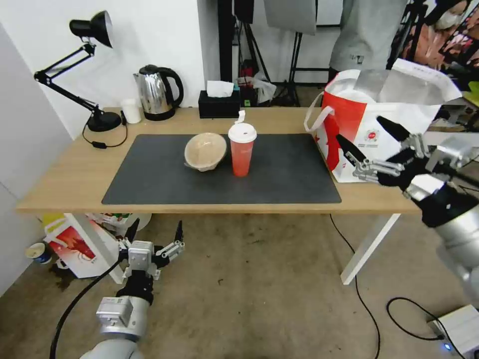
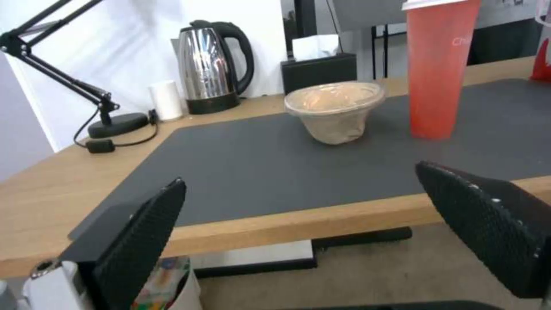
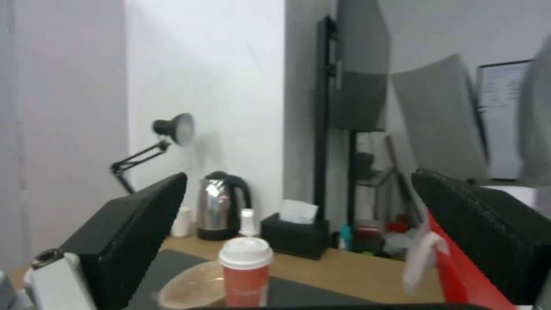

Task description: Pick up the trash from the table and place it into the takeout bag.

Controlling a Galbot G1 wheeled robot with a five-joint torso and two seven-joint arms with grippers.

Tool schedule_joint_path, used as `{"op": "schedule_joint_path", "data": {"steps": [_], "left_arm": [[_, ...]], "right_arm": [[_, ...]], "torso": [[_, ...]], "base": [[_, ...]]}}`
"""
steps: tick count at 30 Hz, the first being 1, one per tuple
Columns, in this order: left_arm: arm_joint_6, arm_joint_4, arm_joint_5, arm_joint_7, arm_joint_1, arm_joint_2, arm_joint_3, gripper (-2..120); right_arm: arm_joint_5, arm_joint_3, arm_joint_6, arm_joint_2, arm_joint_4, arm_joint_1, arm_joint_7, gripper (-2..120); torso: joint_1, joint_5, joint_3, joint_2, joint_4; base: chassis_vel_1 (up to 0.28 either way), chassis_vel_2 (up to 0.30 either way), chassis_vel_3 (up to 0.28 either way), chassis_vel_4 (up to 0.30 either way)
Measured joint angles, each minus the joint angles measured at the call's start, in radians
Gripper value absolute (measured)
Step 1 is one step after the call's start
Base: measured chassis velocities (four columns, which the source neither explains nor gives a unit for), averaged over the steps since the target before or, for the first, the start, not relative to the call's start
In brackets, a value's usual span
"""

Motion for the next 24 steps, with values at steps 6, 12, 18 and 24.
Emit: {"op": "schedule_joint_path", "data": {"steps": [6, 12, 18, 24], "left_arm": [[0.0, 0.0, 0.0, 0.0, 0.0, 0.0, 0.0, 100], [0.0, 0.0, 0.0, 0.0, 0.0, 0.0, 0.0, 100], [0.0, 0.0, 0.0, 0.0, 0.0, 0.0, 0.0, 100], [0.0, 0.0, 0.0, 0.0, 0.0, 0.0, 0.0, 100]], "right_arm": [[-0.16, -0.089, 0.032, 0.124, 0.017, -0.013, 0.041, 100], [-0.276, -0.199, 0.082, 0.247, 0.017, -0.03, 0.077, 100], [-0.385, -0.272, 0.122, 0.312, 0.005, -0.047, 0.098, 100], [-0.512, -0.365, 0.199, 0.371, -0.05, -0.057, 0.106, 100]], "torso": [[0.0, -0.0002, 0.0, 0.0, 0.0], [0.0, 0.0, 0.0, 0.0, -0.0001], [0.0, -0.0001, 0.0, 0.0, -0.0001], [0.0, -0.0001, 0.0, 0.0, 0.0]], "base": [[0.0, 0.0, 0.0, 0.0], [0.0, 0.0, 0.0, 0.0], [0.0, 0.0, 0.0, 0.0], [0.0, 0.0, 0.0, 0.0]]}}
